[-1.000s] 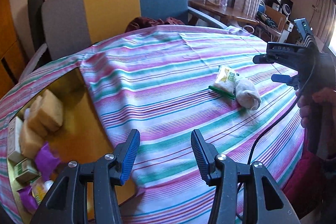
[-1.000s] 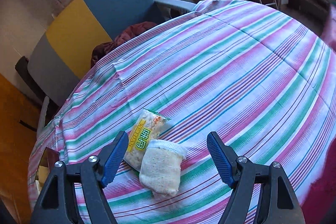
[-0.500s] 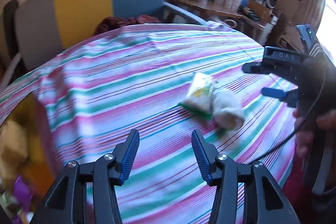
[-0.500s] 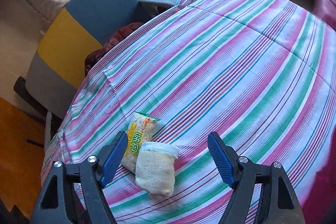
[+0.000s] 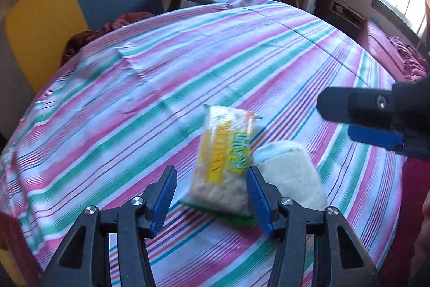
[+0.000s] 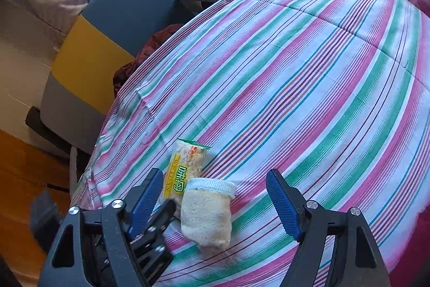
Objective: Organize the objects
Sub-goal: 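Grasp the WEIDAN snack bag with the left gripper while the right gripper approaches the knit pouch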
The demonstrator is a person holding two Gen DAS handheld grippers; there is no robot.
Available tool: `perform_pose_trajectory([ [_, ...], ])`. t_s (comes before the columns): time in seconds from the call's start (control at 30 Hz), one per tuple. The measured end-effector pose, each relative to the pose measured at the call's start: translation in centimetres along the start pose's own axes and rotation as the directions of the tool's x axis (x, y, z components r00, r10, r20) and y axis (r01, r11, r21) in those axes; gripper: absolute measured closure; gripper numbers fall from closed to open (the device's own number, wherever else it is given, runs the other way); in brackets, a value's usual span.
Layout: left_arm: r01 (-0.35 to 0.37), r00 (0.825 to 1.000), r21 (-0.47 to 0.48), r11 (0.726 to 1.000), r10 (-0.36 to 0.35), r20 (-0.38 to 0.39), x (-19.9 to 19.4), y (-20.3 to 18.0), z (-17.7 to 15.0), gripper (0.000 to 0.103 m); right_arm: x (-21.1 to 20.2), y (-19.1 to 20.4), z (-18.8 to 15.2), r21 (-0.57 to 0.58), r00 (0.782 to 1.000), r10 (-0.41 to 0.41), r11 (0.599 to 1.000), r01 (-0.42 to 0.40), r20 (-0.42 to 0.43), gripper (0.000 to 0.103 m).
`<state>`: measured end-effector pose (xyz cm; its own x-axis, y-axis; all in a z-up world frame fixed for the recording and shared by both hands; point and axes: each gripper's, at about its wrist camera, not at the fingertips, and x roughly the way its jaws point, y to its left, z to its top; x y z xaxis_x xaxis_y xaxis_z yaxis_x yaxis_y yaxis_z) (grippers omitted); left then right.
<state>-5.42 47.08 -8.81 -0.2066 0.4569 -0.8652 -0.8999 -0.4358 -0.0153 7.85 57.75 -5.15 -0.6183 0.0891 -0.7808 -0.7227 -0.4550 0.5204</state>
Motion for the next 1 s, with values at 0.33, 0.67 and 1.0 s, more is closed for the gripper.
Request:
perform_pose_trajectory([
  [0.33, 0.042, 0.999, -0.076, 0.996, -0.042, 0.0, 2.0, 1.6, 0.0, 0.06, 1.2, -0.3, 0.4, 0.011, 0.999, -0.023, 1.0, 0.023, -0.023, 0.024],
  [0.67, -0.01, 1.0, -0.248, 0.969, 0.014, 0.015, -1.9, 4.2, -5.5, 0.061, 2.9, 0.9, 0.0, -0.082, 0.993, -0.079, 0.994, 0.072, -0.089, 0.024],
  [1.0, -0.043, 0.994, -0.304, 0.952, 0.072, 0.085, -7.6, 4.7, -9.2, 0.061, 5.3, 2.6, -1.4, -0.25, 0.972, -0.164, 0.961, 0.119, -0.171, 0.027],
])
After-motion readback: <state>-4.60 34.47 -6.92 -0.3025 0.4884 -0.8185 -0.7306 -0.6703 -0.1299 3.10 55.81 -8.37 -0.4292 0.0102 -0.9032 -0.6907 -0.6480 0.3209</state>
